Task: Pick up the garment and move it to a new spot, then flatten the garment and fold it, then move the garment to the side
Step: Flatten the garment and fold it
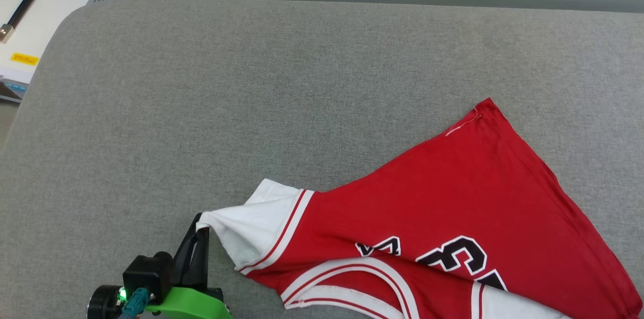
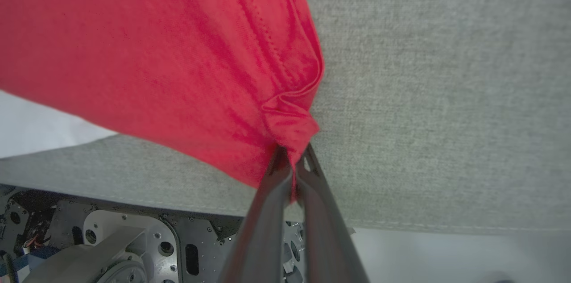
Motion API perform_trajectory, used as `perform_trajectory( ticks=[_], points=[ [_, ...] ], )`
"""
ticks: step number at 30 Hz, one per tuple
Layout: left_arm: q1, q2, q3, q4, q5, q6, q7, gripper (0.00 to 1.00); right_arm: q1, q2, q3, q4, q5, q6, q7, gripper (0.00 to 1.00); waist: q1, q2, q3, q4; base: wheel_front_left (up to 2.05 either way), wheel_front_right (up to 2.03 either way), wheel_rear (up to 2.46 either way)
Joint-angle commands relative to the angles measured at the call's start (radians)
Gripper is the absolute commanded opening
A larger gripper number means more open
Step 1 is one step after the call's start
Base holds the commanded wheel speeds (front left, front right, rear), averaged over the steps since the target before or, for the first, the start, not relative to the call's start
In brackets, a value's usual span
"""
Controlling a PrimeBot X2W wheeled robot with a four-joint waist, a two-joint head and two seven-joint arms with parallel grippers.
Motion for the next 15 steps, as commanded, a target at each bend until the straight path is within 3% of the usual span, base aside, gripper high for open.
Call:
perform_trajectory(
  ticks=[1,3,5,6,15],
  points=[
    [0.006,0.009,0.0,-0.003,-0.007,0.005,0.0,0.0,0.01,0.016,0.01,0.028,-0.013,-0.001,-0.007,0.0,0.0001,0.0,0.004,-0.001,0.0,0.0,0.0],
    [0.003,0.01,0.0,-0.003,-0.008,0.006,0.0,0.0,-0.001,0.032,0.015,0.047,-0.024,-0.001,-0.032,0.0,0.0001,0.0,0.007,-0.002,0.0,0.0,0.0],
    [0.002,0.01,-0.002,-0.002,-0.009,0.007,0.0,0.0,-0.024,0.039,0.011,0.05,-0.035,-0.001,-0.064,0.47,0.0001,0.0,0.005,-0.004,0.0,0.0,0.0],
    [0.003,0.01,-0.003,-0.001,-0.009,0.008,0.0,0.0,-0.04,0.035,0.006,0.042,-0.045,-0.001,-0.083,1.0,0.0001,0.0,0.004,-0.006,0.0,0.0,0.0],
    [-0.014,0.013,-0.017,-0.018,-0.005,0.011,0.002,0.0,-0.238,-0.052,-0.057,-0.169,-0.054,-0.001,-0.124,1.0,0.0001,0.0,0.011,0.016,0.0,0.0,0.0]
  ],
)
